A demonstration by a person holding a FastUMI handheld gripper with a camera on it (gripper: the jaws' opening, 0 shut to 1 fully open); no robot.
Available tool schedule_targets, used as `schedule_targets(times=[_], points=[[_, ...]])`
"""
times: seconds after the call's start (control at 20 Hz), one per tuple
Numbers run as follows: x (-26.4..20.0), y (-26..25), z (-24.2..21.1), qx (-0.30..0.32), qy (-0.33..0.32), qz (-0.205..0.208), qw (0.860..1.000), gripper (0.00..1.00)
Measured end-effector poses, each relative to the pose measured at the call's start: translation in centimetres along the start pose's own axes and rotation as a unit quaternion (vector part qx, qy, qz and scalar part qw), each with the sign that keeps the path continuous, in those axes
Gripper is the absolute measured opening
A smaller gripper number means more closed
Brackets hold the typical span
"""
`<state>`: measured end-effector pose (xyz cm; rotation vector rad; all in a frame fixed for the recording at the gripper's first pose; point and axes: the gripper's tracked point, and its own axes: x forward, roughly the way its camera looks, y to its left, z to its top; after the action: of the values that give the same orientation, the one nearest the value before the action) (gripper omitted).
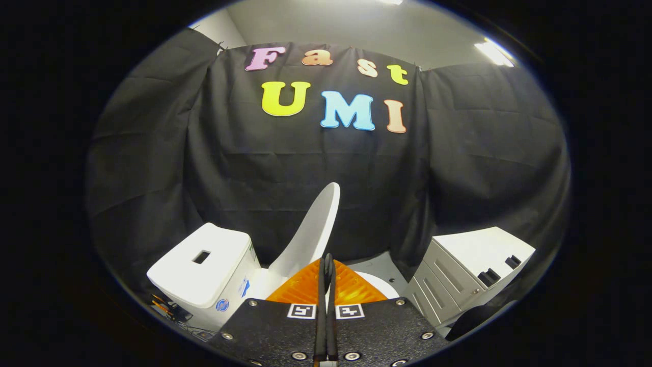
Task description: Open the toilet lid.
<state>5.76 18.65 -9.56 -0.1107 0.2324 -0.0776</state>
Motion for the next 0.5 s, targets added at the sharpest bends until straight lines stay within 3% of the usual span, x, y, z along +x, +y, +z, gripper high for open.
schedule_targets(times=[0.5], points=[[-0.9,5.6,2.3,-0.087,-0.024,0.013,0.996,0.0]])
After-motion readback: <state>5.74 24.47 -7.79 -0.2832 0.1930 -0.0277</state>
